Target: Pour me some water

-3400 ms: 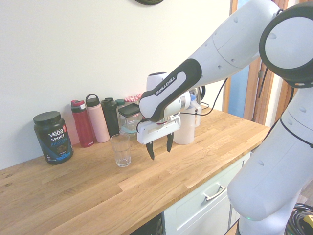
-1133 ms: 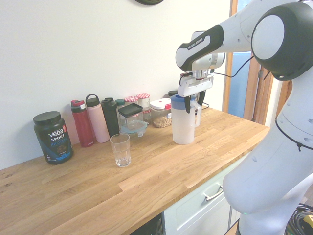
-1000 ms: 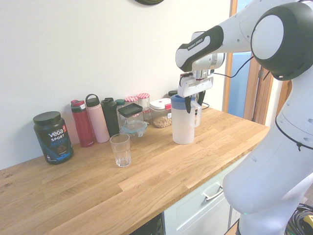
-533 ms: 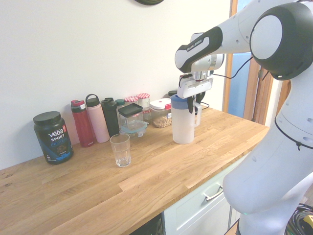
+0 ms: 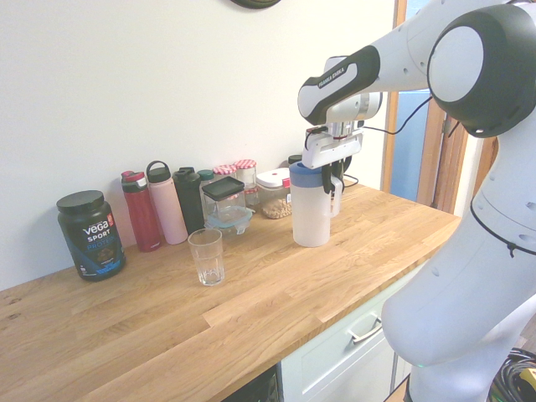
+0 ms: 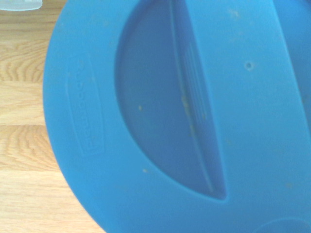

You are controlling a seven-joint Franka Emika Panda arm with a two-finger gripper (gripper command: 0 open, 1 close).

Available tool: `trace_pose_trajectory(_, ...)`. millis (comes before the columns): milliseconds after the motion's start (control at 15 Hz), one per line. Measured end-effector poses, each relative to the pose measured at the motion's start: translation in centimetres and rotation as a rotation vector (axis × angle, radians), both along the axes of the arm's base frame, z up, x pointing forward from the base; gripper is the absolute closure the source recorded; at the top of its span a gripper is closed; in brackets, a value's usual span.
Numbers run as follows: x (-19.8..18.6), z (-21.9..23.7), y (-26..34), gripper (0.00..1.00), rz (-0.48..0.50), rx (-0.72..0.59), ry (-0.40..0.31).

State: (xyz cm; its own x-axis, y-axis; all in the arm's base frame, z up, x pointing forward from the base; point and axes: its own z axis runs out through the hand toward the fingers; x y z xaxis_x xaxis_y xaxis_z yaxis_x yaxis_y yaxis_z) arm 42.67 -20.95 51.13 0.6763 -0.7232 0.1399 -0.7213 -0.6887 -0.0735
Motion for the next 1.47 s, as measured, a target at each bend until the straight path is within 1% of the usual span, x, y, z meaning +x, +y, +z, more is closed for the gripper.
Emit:
trace_pose_trajectory(200,0.2,2.6,0.2,1.0,0.007,-0.021,-0.039)
trace_pose_trajectory(400,-0.2,7.8,2.1,1.0,0.04,-0.047,-0.091)
trace_pose_trajectory(600,0.0,11.3,6.8,1.0,0.135,-0.068,-0.102)
trace_pose_trajectory(733,0.6,12.6,10.7,1.0,0.231,-0.085,-0.087)
trace_pose_trajectory(867,1.1,13.0,14.2,1.0,0.344,-0.125,-0.05)
trace_pose_trajectory(933,1.1,13.0,15.9,1.0,0.392,-0.154,-0.02)
trace_pose_trajectory(1133,1.9,11.3,20.4,1.0,0.526,-0.213,0.101)
trace_pose_trajectory(1333,3.4,9.0,24.7,1.0,0.628,-0.268,0.197)
trace_pose_trajectory(1467,4.3,7.4,25.9,1.0,0.668,-0.319,0.254)
